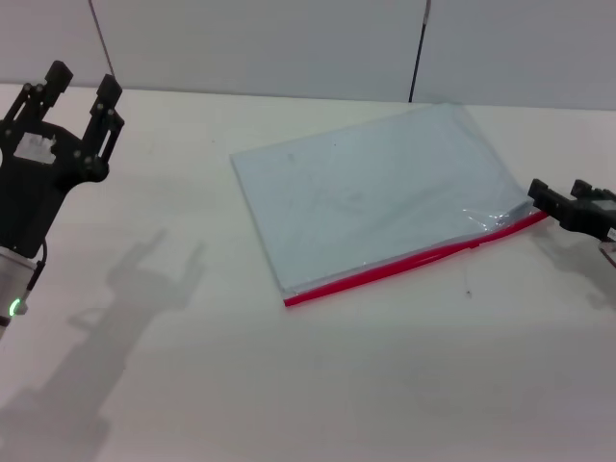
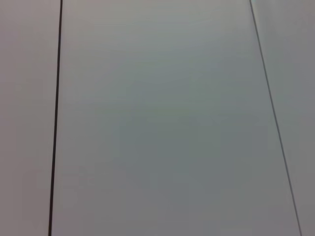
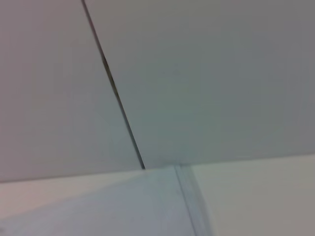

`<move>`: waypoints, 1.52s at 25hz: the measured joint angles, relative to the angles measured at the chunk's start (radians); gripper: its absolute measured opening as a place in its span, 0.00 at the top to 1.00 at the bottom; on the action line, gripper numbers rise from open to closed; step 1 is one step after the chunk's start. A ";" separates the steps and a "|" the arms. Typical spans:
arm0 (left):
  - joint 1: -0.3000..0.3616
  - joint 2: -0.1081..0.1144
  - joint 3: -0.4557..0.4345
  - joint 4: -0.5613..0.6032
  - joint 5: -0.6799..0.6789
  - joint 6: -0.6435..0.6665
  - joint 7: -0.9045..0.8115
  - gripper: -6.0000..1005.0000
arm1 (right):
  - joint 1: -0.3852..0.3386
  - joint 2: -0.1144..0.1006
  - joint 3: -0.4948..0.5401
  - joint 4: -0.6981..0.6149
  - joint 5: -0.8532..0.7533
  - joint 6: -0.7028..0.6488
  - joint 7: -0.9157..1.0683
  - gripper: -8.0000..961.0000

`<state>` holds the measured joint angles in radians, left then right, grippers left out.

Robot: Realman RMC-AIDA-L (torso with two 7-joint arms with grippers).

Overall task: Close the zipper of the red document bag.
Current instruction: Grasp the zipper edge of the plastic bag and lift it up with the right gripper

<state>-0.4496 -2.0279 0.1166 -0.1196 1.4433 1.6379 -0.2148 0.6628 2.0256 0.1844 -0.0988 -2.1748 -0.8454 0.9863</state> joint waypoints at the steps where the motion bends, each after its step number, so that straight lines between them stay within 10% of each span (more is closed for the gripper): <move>1: -0.001 0.000 0.000 0.000 0.000 0.000 0.000 0.45 | 0.002 0.000 0.000 -0.005 -0.017 0.009 0.018 0.30; 38: -0.003 0.002 0.000 0.000 0.000 -0.003 0.000 0.45 | 0.072 -0.003 -0.041 -0.049 -0.366 0.009 0.326 0.54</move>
<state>-0.4524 -2.0263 0.1166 -0.1196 1.4433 1.6352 -0.2148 0.7345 2.0227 0.1431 -0.1480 -2.5409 -0.8369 1.3121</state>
